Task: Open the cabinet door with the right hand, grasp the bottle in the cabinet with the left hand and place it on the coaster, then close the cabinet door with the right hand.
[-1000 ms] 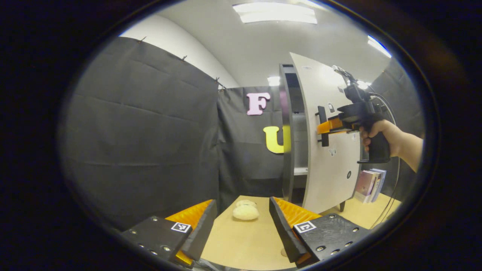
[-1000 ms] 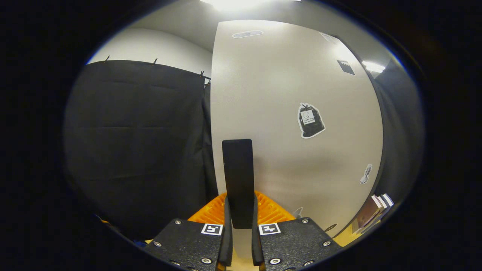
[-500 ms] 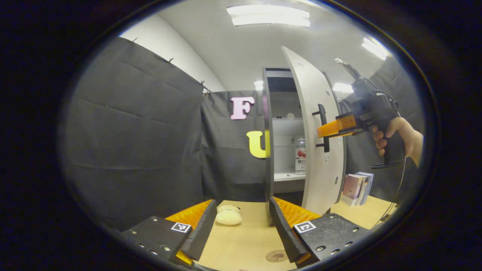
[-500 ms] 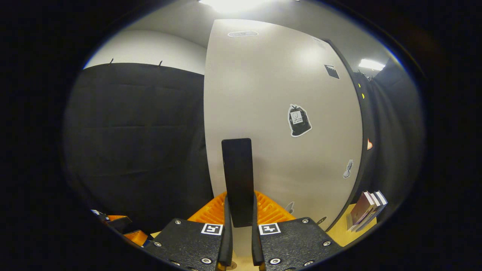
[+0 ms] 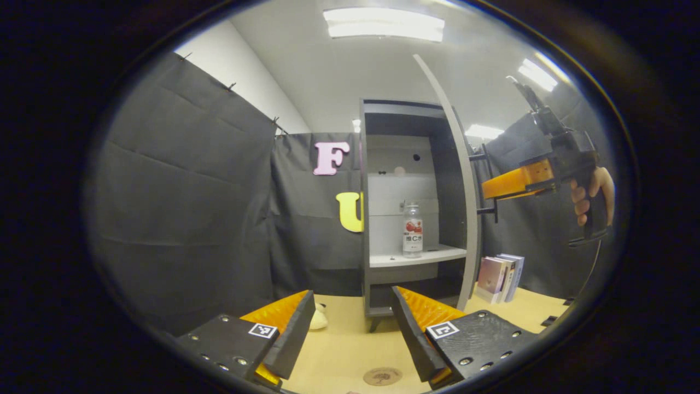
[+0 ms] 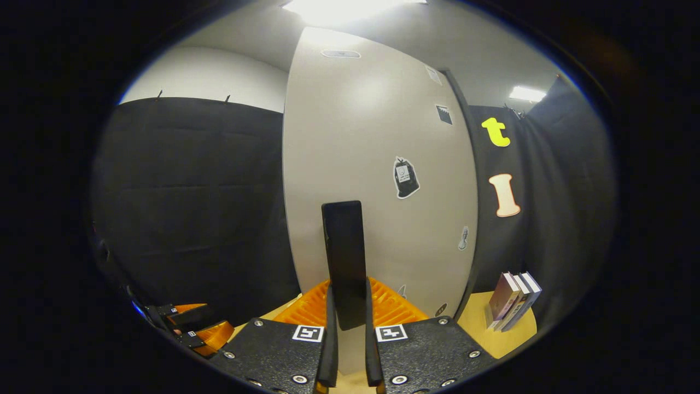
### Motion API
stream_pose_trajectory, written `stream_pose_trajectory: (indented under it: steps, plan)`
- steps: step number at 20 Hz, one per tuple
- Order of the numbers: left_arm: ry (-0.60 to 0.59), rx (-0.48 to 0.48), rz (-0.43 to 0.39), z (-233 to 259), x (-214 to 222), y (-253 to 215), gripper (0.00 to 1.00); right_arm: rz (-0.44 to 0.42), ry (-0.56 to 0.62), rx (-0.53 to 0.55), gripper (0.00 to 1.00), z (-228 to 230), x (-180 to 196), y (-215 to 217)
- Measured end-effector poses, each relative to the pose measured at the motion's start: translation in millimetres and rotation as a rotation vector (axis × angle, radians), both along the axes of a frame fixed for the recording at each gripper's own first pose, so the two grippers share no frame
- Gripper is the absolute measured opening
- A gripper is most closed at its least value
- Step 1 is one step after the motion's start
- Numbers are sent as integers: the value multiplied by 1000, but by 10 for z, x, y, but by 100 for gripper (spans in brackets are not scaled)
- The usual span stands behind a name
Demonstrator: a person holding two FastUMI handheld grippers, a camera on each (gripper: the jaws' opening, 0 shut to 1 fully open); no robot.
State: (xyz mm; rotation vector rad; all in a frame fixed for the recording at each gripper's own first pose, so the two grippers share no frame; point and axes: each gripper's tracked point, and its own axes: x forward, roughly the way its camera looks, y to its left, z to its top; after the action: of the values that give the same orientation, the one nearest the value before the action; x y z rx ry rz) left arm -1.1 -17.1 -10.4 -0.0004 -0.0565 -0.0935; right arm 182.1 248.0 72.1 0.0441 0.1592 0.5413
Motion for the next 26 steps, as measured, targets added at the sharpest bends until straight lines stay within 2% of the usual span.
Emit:
stream_pose_trajectory:
  steps: [12, 15, 16, 19, 24, 26]
  plan:
    - [5, -29, -126, -25, 128, -740, 83, -115, 17, 9, 19, 41, -204, -789]
    - [6, -30, -146, -13, 135, -890, 86, -148, 6, -6, 14, 41, -217, -969]
    - [5, -31, -152, -12, 135, -930, 83, -160, 5, -9, 14, 33, -223, -1043]
    - [5, -26, -161, -24, 168, -1044, 86, -198, 13, -12, 13, -27, -176, -1259]
    - [14, -16, -165, -45, 206, -1220, 83, -254, 6, -23, 10, -36, -109, -1647]
    - [17, -13, -164, -54, 228, -1290, 83, -285, -8, -38, 11, -48, -69, -1814]
